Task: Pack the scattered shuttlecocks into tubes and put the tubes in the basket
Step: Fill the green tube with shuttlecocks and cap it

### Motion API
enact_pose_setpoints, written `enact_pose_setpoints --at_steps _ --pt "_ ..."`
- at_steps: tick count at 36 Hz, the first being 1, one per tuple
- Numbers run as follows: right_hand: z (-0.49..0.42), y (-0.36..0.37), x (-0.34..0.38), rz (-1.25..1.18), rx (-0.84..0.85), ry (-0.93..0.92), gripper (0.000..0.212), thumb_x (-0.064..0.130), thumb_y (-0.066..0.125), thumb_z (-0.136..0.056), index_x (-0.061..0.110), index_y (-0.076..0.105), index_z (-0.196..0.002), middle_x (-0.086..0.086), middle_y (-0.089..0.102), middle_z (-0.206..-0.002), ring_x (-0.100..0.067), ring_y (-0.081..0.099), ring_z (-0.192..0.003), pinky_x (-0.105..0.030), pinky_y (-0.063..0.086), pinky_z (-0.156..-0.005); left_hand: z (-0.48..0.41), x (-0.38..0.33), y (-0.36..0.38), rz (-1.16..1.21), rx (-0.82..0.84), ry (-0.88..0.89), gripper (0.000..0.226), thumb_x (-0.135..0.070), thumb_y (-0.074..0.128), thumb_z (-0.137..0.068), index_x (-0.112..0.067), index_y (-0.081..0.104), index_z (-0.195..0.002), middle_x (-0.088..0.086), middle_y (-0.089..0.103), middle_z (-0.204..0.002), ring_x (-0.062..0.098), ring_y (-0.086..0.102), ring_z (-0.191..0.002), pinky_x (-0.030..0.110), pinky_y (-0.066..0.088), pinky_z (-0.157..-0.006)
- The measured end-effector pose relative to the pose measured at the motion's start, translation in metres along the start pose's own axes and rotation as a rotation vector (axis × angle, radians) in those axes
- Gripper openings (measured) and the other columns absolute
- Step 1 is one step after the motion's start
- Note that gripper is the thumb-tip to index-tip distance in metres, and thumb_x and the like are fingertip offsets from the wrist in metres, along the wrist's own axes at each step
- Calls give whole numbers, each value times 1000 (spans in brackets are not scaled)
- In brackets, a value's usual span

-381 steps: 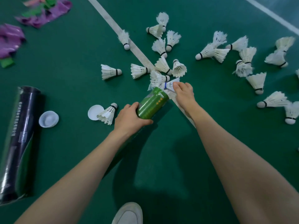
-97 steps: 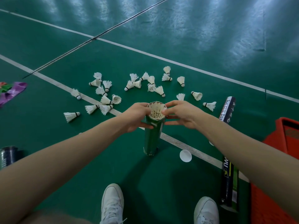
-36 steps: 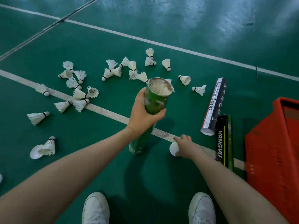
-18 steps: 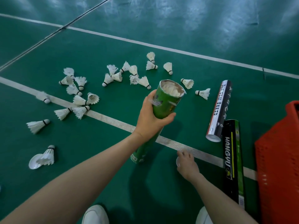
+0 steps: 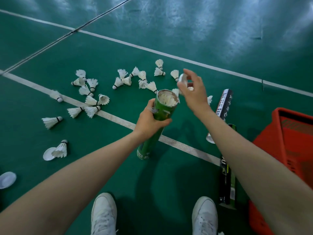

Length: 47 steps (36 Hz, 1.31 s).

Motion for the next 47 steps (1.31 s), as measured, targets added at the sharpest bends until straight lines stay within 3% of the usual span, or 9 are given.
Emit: enact_pose_setpoints --at_steps 7,13,17,21,31,36,40,45,47 --pt "65 -2 60 293 362 -372 52 44 49 -86 26 50 -135 -2 47 -120 -19 43 -114 -29 35 -98 44 -1 -10 96 -50 -18 61 -17 84 -69 -26 44 -114 -2 65 -108 9 65 -99 25 53 -84" --pt "97 5 52 405 571 -332 54 32 52 -96 24 34 -146 -8 36 -136 -22 29 -128 -37 25 -112 68 -3 -3 169 -84 14 62 -5 81 -72 -27 43 -115 4 60 -115 -11 61 -88 9 48 -72" --pt "104 16 48 464 572 -367 52 37 37 -100 22 27 -149 -6 28 -149 -20 19 -141 -42 15 -118 69 -1 -4 168 -108 41 64 -4 79 -72 -33 38 -112 6 56 -116 -5 60 -92 8 47 -71" --pt "103 26 45 557 581 -358 48 39 23 -103 30 22 -150 3 13 -159 -10 -1 -147 -39 -5 -119 64 5 -5 173 -100 49 69 -14 81 -71 -51 37 -109 3 58 -118 15 61 -107 27 53 -86" --pt "97 41 39 688 533 -260 48 48 10 -100 44 9 -148 11 8 -159 -15 4 -146 -48 9 -118 55 10 -4 228 -55 32 73 -15 78 -70 -38 33 -122 8 51 -126 18 58 -114 39 52 -94" --pt "90 35 45 566 627 -126 47 48 15 -101 46 11 -148 15 5 -158 -18 3 -146 -49 6 -119 54 8 -11 146 68 26 79 -5 76 -68 -27 33 -130 6 45 -131 20 51 -118 43 48 -99" --pt "91 33 45 502 607 -85 43 46 18 -100 43 25 -142 11 16 -154 -25 12 -144 -51 12 -116 56 14 -12 108 164 -44 88 -13 73 -63 -41 27 -133 8 42 -136 25 51 -120 49 47 -99" --pt "91 30 50 485 564 2 31 42 26 -101 38 38 -129 7 28 -144 -24 6 -142 -49 5 -116 68 -9 -23 222 313 -195 82 18 43 -80 -30 25 -145 0 53 -105 10 53 -94 18 50 -69" --pt "89 26 49 341 569 49 30 39 36 -100 35 42 -129 4 30 -143 -26 14 -138 -42 11 -114 67 -21 -31 398 299 -280 66 7 39 -83 -27 42 -139 3 60 -109 17 54 -99 33 49 -81"
Point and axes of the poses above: each hand's wrist, its own z-axis away from the middle knuckle, its own y-axis out of the palm, x = y × z, the point moved 2 cm from there along -z, towards the middle knuckle
